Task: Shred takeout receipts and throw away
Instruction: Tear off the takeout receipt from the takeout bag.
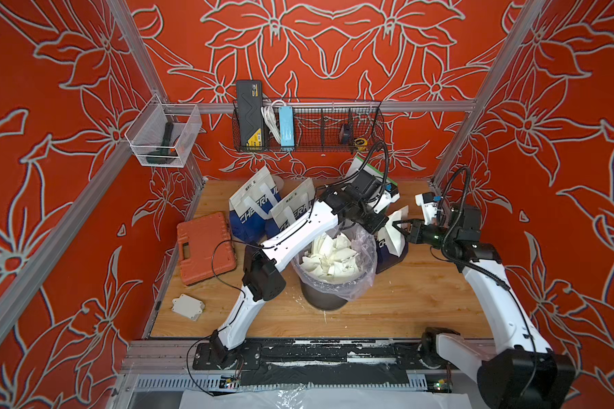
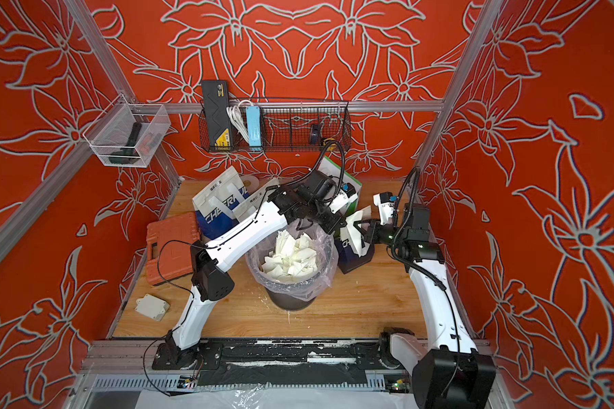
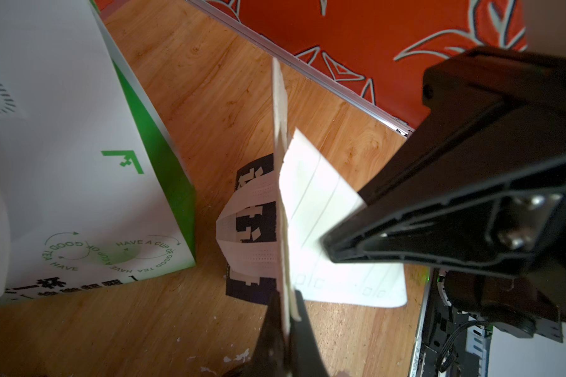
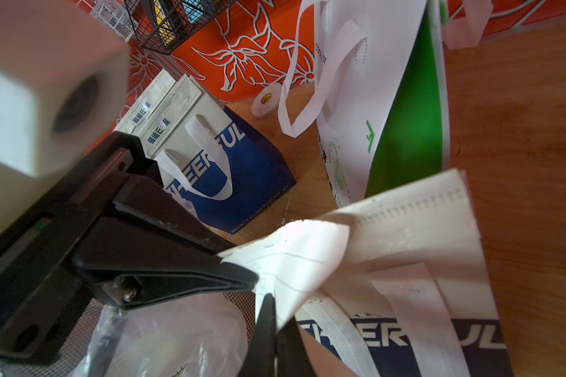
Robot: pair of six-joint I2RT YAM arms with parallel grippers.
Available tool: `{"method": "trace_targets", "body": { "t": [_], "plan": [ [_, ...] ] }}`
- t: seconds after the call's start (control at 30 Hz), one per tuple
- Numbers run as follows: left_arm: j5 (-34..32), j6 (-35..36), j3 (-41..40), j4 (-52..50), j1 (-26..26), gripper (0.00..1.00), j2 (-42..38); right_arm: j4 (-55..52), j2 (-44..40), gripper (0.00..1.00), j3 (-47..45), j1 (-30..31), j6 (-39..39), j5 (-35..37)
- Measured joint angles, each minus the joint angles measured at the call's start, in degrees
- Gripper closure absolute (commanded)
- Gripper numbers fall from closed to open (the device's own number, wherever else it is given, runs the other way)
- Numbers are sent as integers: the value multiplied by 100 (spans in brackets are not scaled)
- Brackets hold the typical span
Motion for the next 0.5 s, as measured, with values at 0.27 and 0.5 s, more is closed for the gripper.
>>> {"method": "trace_targets", "body": {
  "t": [0.27, 0.5],
  "plan": [
    [-33, 46, 2, 68, 0, 90, 0, -46, 0, 100, 120, -2, 98, -11],
    [-83, 52, 2, -7, 37, 90, 0, -2, 9, 100, 120, -39, 157, -17]
  ]
}}
